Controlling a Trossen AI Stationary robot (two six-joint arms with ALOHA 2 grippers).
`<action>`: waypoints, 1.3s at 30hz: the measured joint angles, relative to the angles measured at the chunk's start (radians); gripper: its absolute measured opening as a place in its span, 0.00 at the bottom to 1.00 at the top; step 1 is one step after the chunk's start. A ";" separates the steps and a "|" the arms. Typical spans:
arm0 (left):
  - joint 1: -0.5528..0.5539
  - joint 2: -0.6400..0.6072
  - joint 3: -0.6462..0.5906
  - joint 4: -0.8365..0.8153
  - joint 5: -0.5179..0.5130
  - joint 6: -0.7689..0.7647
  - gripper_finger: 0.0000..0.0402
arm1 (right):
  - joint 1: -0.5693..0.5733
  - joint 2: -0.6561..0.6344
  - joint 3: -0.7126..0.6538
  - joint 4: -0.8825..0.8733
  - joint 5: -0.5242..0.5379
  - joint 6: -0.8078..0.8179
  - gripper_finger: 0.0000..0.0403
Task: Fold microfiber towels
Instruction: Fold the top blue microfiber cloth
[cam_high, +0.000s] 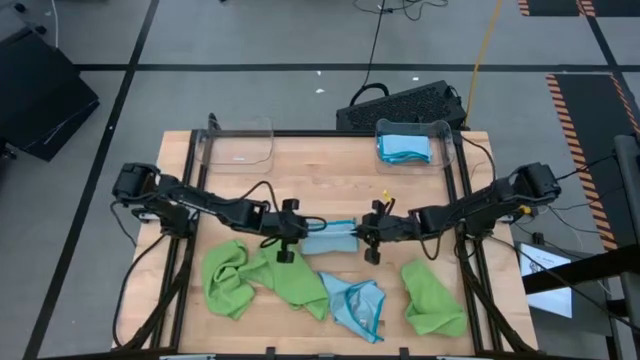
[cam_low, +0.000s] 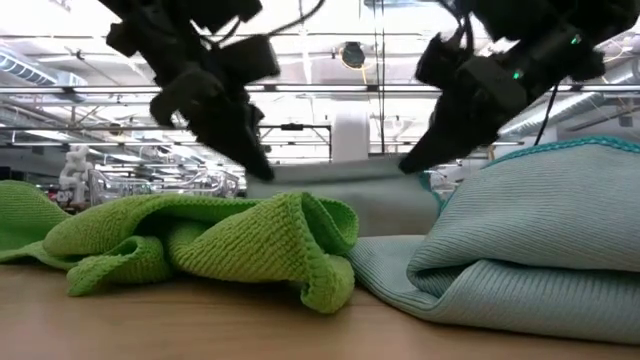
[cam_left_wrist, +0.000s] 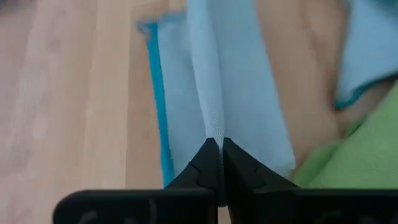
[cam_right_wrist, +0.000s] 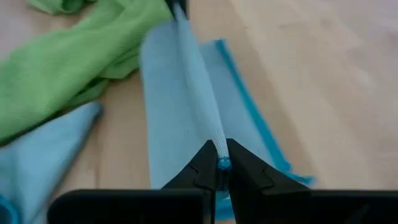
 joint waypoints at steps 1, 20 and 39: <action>0.004 0.009 -0.001 0.001 0.001 -0.001 0.03 | -0.003 0.014 0.000 0.003 -0.004 0.006 0.04; 0.053 0.044 -0.002 0.011 -0.056 -0.048 0.15 | -0.027 0.039 -0.003 -0.017 0.125 0.011 0.17; 0.048 0.044 -0.002 0.083 -0.094 -0.112 0.22 | -0.043 0.039 -0.002 -0.047 0.102 0.008 0.55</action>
